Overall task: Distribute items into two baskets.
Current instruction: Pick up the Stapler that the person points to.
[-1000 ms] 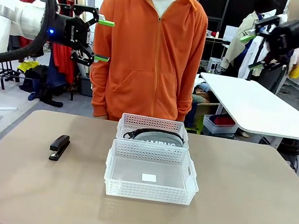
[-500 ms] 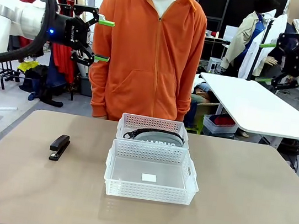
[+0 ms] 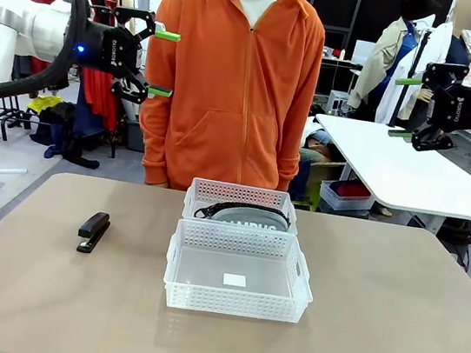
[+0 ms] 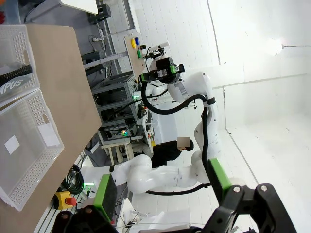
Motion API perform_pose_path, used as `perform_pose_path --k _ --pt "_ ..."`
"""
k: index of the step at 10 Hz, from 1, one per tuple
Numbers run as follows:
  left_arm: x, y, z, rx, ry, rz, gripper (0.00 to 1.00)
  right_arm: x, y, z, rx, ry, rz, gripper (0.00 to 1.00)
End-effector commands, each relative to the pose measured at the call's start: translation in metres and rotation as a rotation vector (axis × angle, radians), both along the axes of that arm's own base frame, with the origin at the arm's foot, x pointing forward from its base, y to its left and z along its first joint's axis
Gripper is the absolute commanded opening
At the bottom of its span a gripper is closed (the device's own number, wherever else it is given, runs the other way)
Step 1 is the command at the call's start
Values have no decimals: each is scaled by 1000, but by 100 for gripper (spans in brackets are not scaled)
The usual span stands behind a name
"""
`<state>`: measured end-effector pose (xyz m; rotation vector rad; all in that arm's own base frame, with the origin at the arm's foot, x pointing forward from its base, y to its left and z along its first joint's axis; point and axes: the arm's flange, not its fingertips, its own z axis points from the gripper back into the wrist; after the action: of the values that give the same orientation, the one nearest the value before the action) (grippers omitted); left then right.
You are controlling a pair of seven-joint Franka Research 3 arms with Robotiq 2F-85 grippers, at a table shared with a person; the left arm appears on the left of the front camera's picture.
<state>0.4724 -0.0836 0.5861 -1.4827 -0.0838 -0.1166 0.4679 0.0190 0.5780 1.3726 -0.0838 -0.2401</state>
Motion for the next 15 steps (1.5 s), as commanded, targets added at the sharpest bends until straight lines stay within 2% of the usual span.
perform_pose_path --k 1,15 --pt "-2 0 2 -3 -3 -1 100 -3 -3 4 9 5 -25 100" --pt "-2 0 2 -3 -3 -1 100 -3 -3 4 9 5 -25 100"
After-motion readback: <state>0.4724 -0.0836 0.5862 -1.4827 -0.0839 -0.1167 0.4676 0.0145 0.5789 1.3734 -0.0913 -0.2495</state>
